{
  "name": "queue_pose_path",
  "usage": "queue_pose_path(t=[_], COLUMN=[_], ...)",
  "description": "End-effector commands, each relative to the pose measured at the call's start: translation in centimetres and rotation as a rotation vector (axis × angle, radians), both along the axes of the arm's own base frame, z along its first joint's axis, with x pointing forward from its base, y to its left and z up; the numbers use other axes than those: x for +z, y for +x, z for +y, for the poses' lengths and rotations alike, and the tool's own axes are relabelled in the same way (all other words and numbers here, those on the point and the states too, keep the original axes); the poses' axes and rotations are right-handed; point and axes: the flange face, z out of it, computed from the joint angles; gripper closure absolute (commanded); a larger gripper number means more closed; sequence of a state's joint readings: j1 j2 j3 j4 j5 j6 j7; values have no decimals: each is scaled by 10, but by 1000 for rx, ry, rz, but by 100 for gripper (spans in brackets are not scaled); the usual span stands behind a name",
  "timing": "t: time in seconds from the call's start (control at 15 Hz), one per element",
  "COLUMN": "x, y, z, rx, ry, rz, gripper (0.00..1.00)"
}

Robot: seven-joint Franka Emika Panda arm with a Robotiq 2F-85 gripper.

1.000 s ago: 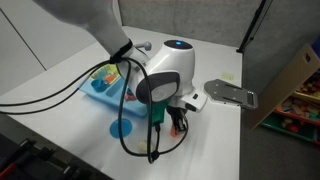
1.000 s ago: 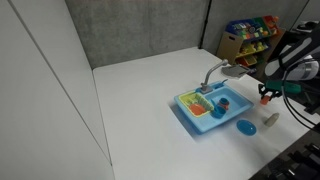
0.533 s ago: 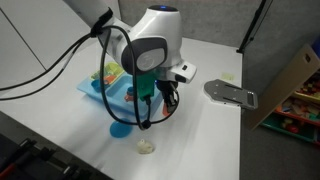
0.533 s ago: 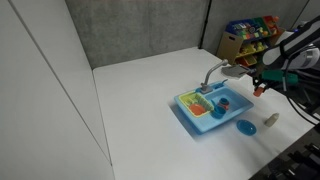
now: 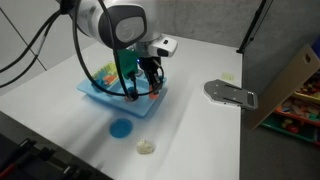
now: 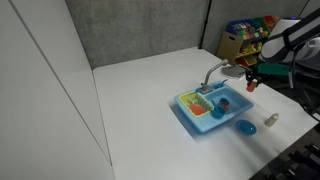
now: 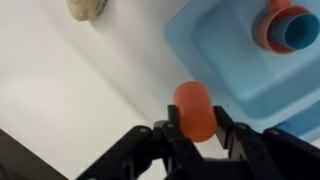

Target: Stack the orange cup on the blue cup in the sink

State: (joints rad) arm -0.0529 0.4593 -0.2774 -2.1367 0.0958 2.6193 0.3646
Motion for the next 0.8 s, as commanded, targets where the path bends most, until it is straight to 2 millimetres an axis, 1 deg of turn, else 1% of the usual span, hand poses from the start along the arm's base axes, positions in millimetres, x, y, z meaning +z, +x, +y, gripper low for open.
queue_pose_path(t=[0.0,0.2,0.33,0.4,0.47,0.73], x=[22,30,35,23,24,20], y=[-6,-7,-9,0,0,-1], z=[34,58,66,62,65,63], rx=[90,168,196,168,173,169], ry=[-4,-2,7,0,2,3], rz=[23,50,65,51,51,57], gripper=[86,86,86,86,61,61])
